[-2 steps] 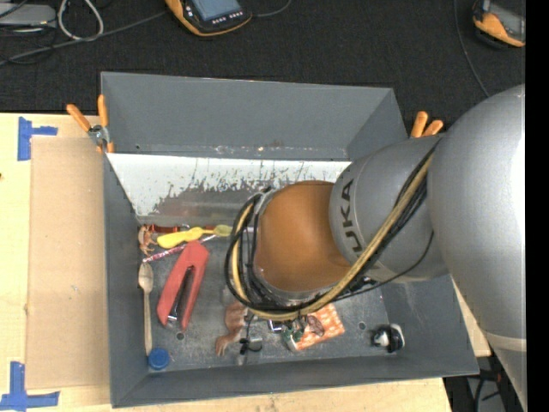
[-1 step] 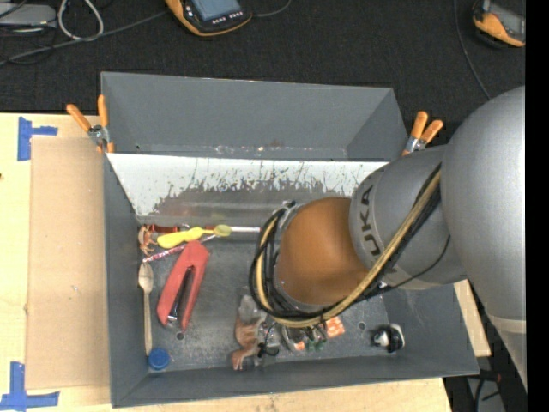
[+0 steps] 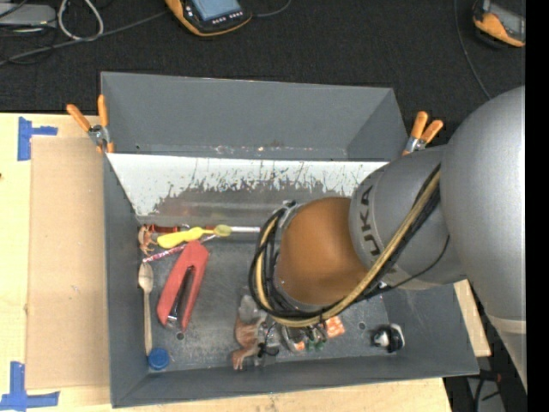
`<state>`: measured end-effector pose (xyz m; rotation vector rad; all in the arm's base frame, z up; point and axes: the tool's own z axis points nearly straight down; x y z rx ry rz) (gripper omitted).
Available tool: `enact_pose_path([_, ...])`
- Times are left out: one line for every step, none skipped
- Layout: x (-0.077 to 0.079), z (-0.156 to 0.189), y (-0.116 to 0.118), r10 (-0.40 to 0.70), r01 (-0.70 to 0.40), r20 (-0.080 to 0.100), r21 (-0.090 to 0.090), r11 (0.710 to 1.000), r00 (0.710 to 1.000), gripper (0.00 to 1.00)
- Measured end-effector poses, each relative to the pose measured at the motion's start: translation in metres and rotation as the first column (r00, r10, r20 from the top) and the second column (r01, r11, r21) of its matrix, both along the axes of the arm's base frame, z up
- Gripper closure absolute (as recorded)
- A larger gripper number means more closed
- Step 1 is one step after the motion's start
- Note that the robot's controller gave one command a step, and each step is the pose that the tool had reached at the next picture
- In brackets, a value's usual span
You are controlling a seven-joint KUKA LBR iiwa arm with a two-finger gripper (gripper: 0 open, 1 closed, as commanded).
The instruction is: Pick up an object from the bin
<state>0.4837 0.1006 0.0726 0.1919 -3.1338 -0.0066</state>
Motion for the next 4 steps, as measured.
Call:
enact_pose_path([-0.002, 0.020, -0.003, 0.000, 0.000, -0.008, -0.001, 1.000, 1.000, 1.00])
enact_pose_path([-0.008, 0.011, 0.030, 0.190, -0.190, -0.001, 0.000, 0.982, 0.982, 1.00])
enact_pose_path([-0.010, 0.065, 0.018, 0.130, -0.130, -0.011, -0.001, 0.992, 0.992, 1.00])
enact_pose_path([-0.008, 0.108, 0.019, 0.128, -0.128, 0.000, 0.000, 0.992, 0.992, 1.00])
